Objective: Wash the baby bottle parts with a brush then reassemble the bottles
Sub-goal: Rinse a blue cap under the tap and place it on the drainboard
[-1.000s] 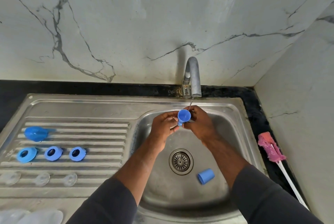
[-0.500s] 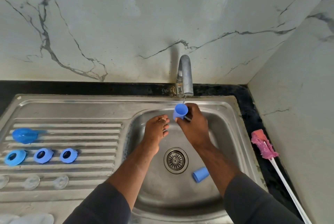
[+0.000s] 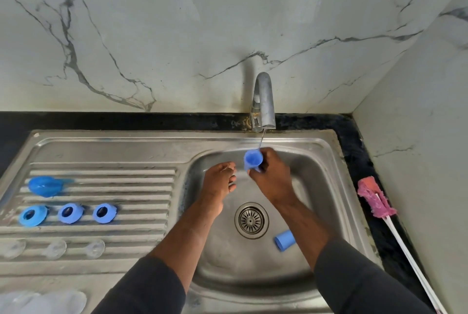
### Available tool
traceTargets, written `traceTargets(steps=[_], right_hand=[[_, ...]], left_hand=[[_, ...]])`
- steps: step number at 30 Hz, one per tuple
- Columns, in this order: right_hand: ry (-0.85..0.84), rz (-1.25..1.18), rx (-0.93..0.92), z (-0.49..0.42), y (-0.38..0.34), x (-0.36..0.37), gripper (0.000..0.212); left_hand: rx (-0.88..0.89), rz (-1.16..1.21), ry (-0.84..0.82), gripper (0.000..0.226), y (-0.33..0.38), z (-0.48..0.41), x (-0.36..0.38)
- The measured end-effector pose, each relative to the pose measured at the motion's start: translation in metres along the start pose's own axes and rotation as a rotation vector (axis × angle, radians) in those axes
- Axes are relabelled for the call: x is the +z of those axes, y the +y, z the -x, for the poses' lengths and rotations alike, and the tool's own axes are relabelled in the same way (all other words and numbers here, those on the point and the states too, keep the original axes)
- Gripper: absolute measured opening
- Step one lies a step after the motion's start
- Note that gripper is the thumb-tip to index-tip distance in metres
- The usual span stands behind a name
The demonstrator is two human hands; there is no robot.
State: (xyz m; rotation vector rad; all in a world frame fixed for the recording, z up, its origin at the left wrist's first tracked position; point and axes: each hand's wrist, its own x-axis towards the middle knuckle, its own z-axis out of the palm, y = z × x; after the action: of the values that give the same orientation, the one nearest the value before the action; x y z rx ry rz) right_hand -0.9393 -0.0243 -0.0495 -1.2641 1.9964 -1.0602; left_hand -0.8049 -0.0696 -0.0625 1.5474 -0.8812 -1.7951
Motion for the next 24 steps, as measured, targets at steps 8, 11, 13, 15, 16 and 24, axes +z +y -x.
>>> traceTargets(steps=[8,11,13,15,16,24], right_hand=[[0.004,-0.026,-0.001,0.001,-0.003,-0.002,0.037],[0.087,-0.143,-0.027,0.002,-0.006,-0.004,0.039],[0.055,-0.161,-0.035,-0.004,-0.008,-0.004,0.039],[-0.010,-0.094,-0.014,-0.007,-0.004,-0.002,0.039],[0.006,-0.089,-0.015,-0.007,-0.002,-0.001,0.040],[-0.106,-0.122,0.153,0.002,0.012,-0.008,0.036]], left_hand=[[-0.086,0.011,-0.041,0.021,-0.003,0.006,0.003],[-0.100,0.030,-0.060,0.022,-0.001,0.005,0.005],[-0.102,0.057,-0.063,0.023,0.000,0.003,0.006],[-0.116,0.053,-0.055,0.025,-0.002,0.005,0.006],[-0.122,0.066,-0.058,0.027,-0.002,0.006,0.007],[-0.156,0.158,-0.191,0.037,-0.007,0.014,0.017]])
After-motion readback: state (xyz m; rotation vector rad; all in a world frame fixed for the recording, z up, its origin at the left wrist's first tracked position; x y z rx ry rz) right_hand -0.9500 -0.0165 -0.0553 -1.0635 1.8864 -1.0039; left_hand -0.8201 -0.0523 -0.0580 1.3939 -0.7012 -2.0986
